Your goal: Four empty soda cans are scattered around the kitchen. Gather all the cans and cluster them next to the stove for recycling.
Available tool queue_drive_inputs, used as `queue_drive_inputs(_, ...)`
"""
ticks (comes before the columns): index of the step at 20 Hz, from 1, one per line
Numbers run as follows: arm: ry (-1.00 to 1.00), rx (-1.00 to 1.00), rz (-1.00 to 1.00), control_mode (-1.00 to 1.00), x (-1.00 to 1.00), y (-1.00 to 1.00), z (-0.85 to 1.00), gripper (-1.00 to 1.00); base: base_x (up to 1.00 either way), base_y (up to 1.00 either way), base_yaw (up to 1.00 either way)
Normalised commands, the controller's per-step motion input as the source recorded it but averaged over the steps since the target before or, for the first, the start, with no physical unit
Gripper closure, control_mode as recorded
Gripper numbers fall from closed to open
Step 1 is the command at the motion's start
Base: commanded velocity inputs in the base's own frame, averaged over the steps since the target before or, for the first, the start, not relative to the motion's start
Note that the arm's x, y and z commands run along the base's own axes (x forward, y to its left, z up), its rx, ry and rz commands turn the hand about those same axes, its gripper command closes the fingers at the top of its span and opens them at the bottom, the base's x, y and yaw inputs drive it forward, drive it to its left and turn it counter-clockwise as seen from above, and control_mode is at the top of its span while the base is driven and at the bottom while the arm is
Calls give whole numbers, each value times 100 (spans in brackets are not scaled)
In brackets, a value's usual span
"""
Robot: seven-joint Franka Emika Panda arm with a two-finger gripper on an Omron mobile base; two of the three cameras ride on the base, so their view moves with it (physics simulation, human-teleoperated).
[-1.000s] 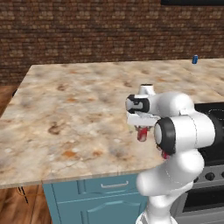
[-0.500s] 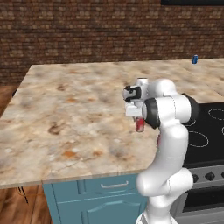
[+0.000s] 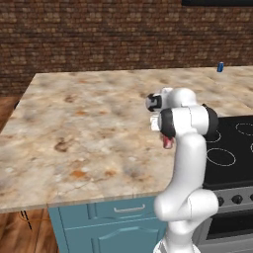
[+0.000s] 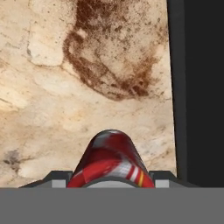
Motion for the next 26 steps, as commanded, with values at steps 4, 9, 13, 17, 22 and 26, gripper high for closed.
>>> queue_drive_inputs(4,0,0,0,-100,-5,-49,0,100,0,0,0)
queue_drive_inputs(9,0,0,0,-100,-6,-18,0,100,0,0,0)
queue_drive_inputs(13,-11,0,0,-100,-21,0,0,100,0,0,0)
queue_drive_inputs(17,-13,0,0,-100,0,0,-15,100,0,0,0)
queue_drive_inputs(22,-10,0,0,-100,-16,0,-29,100,0,0,0)
queue_drive_inputs(26,-5,0,0,-100,-13,0,-23,100,0,0,0)
